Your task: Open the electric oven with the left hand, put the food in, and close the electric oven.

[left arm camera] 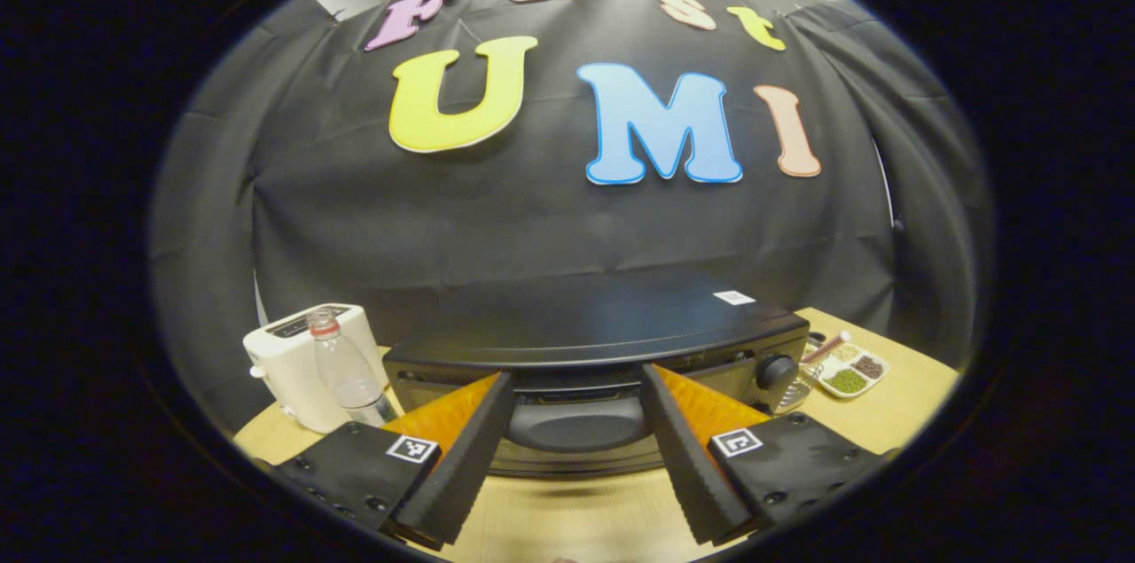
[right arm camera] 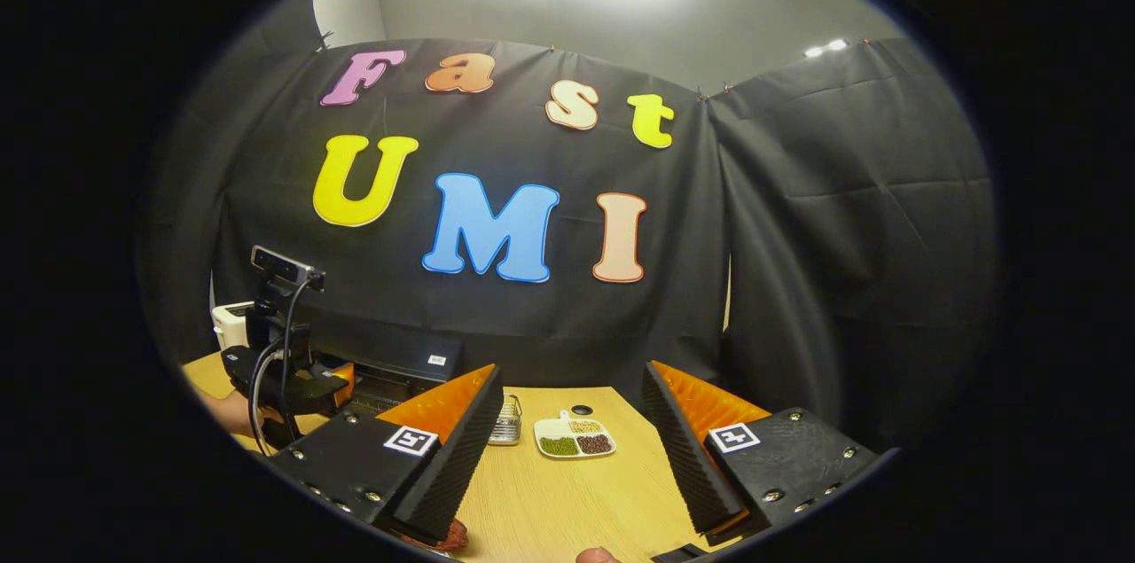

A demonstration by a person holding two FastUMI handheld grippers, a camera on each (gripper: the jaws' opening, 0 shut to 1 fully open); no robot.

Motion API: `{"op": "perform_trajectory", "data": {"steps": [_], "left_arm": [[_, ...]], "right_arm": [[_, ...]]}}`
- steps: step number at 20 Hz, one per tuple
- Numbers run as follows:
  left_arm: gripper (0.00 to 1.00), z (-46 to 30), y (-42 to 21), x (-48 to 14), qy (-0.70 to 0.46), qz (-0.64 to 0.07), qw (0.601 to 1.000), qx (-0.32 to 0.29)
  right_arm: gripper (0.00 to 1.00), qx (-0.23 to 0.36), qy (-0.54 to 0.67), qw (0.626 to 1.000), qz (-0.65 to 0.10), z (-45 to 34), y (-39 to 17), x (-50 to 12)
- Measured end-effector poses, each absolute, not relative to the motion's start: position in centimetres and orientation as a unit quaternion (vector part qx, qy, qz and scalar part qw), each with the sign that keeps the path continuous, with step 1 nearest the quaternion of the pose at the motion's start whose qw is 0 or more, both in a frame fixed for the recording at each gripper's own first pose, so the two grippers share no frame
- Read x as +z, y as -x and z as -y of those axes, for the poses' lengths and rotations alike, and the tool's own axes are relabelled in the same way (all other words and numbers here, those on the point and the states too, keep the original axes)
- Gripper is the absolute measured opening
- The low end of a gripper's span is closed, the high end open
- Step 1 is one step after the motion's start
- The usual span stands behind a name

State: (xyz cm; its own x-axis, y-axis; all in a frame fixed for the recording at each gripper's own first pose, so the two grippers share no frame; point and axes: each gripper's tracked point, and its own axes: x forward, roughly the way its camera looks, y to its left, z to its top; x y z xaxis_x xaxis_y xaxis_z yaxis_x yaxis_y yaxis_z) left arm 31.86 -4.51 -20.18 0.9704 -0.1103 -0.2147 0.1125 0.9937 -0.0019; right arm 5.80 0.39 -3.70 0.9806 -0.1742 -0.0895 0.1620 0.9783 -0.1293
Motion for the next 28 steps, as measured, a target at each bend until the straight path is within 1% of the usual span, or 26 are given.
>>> {"op": "perform_trajectory", "data": {"steps": [2,3,4,6,7,9,13,14,17,18,22,26,27,28], "left_arm": [[0.97,4.4,-30.7,-20.4,-0.005,-0.11,0.992,-0.055],[1.0,4.4,-30.0,-20.7,-0.005,-0.113,0.992,-0.054],[0.97,4.4,-29.3,-20.9,-0.006,-0.114,0.992,-0.054],[1.0,4.4,-28.2,-21.3,-0.007,-0.12,0.991,-0.053],[0.92,4.4,-27.7,-21.6,-0.006,-0.124,0.991,-0.053],[1.0,4.4,-26.7,-22.1,-0.006,-0.132,0.99,-0.052],[1.0,4.4,-25.2,-23.0,-0.015,-0.144,0.988,-0.051],[0.96,4.4,-24.8,-23.3,-0.016,-0.147,0.988,-0.051],[0.97,4.5,-24.0,-24.1,-0.015,-0.157,0.986,-0.05],[1.0,4.4,-23.7,-24.3,-0.018,-0.16,0.986,-0.049],[1.0,4.5,-22.8,-25.2,-0.03,-0.171,0.984,-0.049],[1.0,4.6,-21.5,-27.3,-0.03,-0.2,0.978,-0.055],[0.91,4.6,-21.1,-28.2,-0.03,-0.211,0.975,-0.056],[0.95,4.6,-20.7,-29.0,-0.03,-0.223,0.973,-0.056]], "right_arm": [[0.95,-0.08,0.059,0.994,-0.049,-0.4,-5.8,-3.6],[0.95,-0.077,0.058,0.994,-0.048,-0.4,-5.7,-3.6],[0.95,-0.074,0.058,0.994,-0.048,-0.5,-5.8,-3.6],[0.95,-0.066,0.057,0.995,-0.047,-0.7,-5.7,-3.6],[0.95,-0.062,0.057,0.995,-0.047,-0.8,-5.8,-3.6],[0.95,-0.053,0.056,0.996,-0.046,-1.0,-5.8,-3.6],[0.95,-0.039,0.055,0.997,-0.044,-1.3,-5.7,-3.6],[0.96,-0.036,0.055,0.997,-0.045,-1.3,-5.7,-3.6],[0.95,-0.032,0.049,0.997,-0.049,-1.2,-5.5,-4.0],[0.95,-0.03,0.047,0.997,-0.053,-1.2,-5.5,-4.2],[0.95,-0.031,0.04,0.996,-0.068,-0.6,-5.0,-5.1],[0.95,-0.033,0.025,0.997,-0.073,-0.4,-4.9,-5.3],[0.95,-0.032,0.024,0.997,-0.072,-0.4,-4.9,-5.3],[0.95,-0.032,0.023,0.997,-0.072,-0.4,-4.9,-5.2]]}}
